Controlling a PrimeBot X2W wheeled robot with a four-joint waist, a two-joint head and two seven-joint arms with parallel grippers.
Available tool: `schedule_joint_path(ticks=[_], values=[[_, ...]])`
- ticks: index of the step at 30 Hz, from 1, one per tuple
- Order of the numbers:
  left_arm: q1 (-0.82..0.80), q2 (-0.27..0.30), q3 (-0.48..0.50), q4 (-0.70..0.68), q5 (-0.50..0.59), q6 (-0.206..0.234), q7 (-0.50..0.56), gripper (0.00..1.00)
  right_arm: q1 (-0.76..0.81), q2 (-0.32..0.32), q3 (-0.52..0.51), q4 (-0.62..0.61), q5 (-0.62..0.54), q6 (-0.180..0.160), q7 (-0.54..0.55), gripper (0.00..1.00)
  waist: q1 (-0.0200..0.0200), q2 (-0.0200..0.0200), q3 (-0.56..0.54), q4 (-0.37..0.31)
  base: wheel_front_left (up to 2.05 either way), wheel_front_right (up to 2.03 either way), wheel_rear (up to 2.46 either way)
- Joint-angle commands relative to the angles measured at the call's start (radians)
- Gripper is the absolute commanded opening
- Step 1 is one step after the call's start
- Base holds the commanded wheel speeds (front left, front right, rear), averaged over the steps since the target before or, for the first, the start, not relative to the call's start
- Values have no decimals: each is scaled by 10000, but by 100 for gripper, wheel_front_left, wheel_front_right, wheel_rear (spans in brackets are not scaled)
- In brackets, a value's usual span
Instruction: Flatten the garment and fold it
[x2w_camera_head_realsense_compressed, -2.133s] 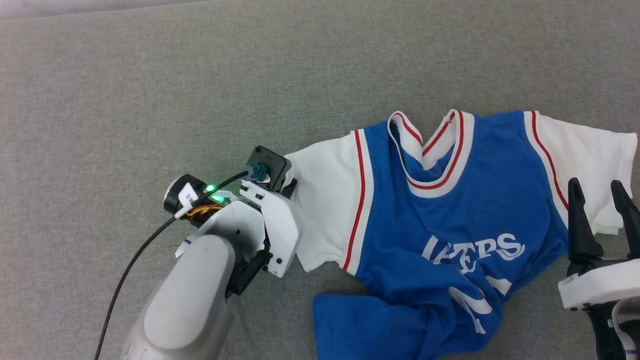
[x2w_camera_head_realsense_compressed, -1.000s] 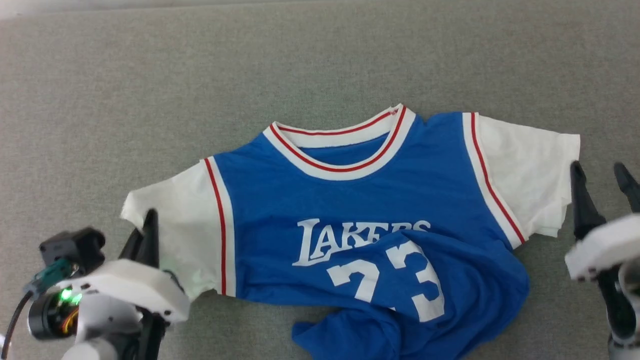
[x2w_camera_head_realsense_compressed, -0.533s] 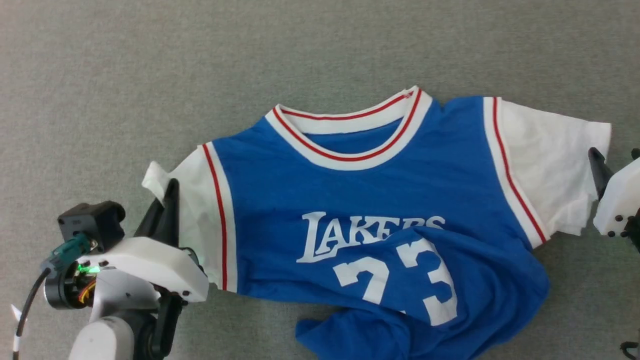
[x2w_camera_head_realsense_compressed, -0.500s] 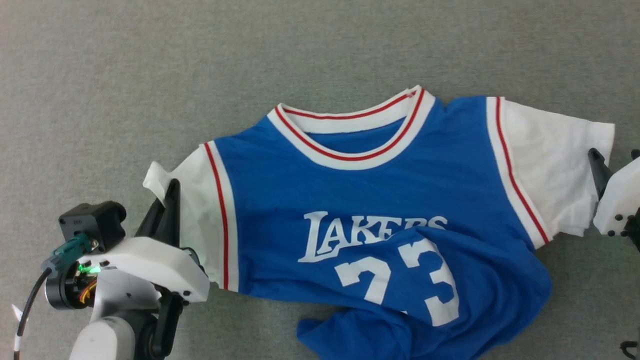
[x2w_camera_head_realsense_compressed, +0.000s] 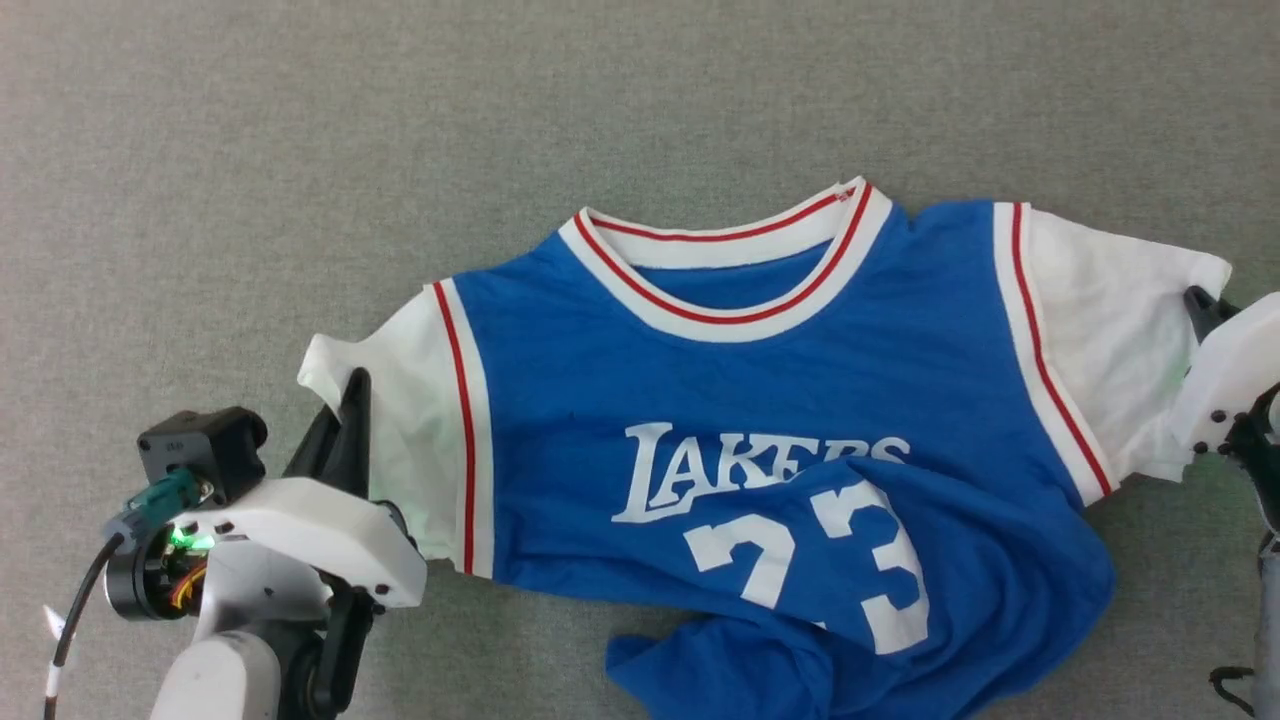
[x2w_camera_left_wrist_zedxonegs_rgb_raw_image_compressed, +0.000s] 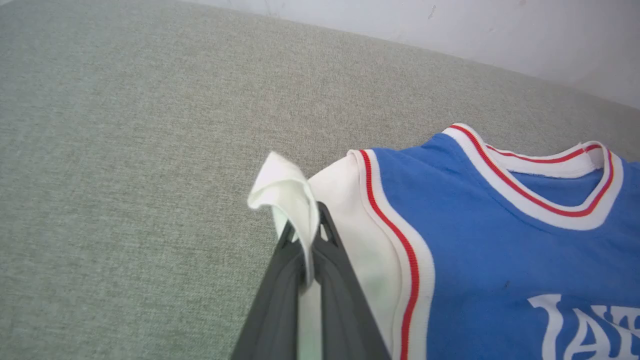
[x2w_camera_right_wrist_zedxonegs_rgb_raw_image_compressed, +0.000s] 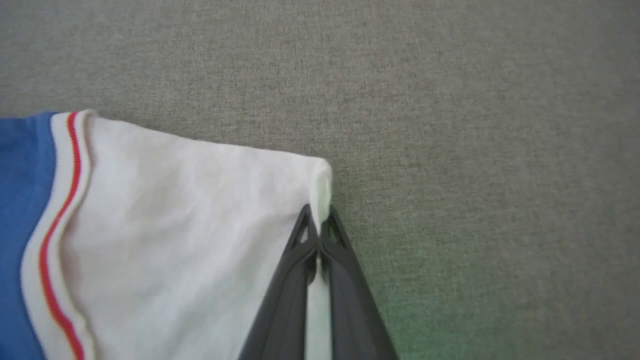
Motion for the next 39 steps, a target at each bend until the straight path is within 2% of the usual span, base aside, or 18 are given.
schedule_joint_path(ticks=[1, 8, 14, 18, 26, 32, 35, 39], values=[[-240, 11, -17, 70, -8, -84, -127, 0, 90, 19, 90, 37, 33, -7, -186, 0, -1, 0, -251, -115, 0, 0, 0], [-1259, 475, -139, 366, 424, -452, -604, 0, -429, -15, 585, -1040, 614, -7, -1095, 0, -1, 0, -1151, -469, 0, 0, 0], [-3246, 1205, -418, 767, 813, -1129, -356, 0, -1533, -261, 1014, -1728, 871, -7, -1263, 0, -1, 0, -2011, -703, 0, 0, 0], [-4863, 1498, -591, 1208, 866, -1606, -163, 0, -2556, -566, 1450, -1686, 868, -7, -1182, 0, -1, 0, -2525, -849, 0, 0, 0], [-7867, 1909, -721, 2329, 781, -2166, 713, 0, -4998, -1245, 2262, -1118, 662, -7, -873, 0, -1, 0, -3063, -1199, 0, 0, 0], [-9097, 1832, -692, 2981, 304, -2270, 1572, 0, -6250, -1317, 2542, -519, 698, -7, -370, 0, -1, 0, -3225, -1398, 0, 0, 0], [-9691, 1987, -638, 3157, 51, -2276, 2494, 0, -6973, -1355, 2760, -224, 702, -7, 188, 0, -1, 0, -3085, -1590, 0, 0, 0], [-10105, 2165, -546, 3213, 17, -2148, 3098, 0, -7502, -1378, 2871, -3, 627, -7, 513, 0, -1, 0, -2777, -1751, 0, 0, 0]])
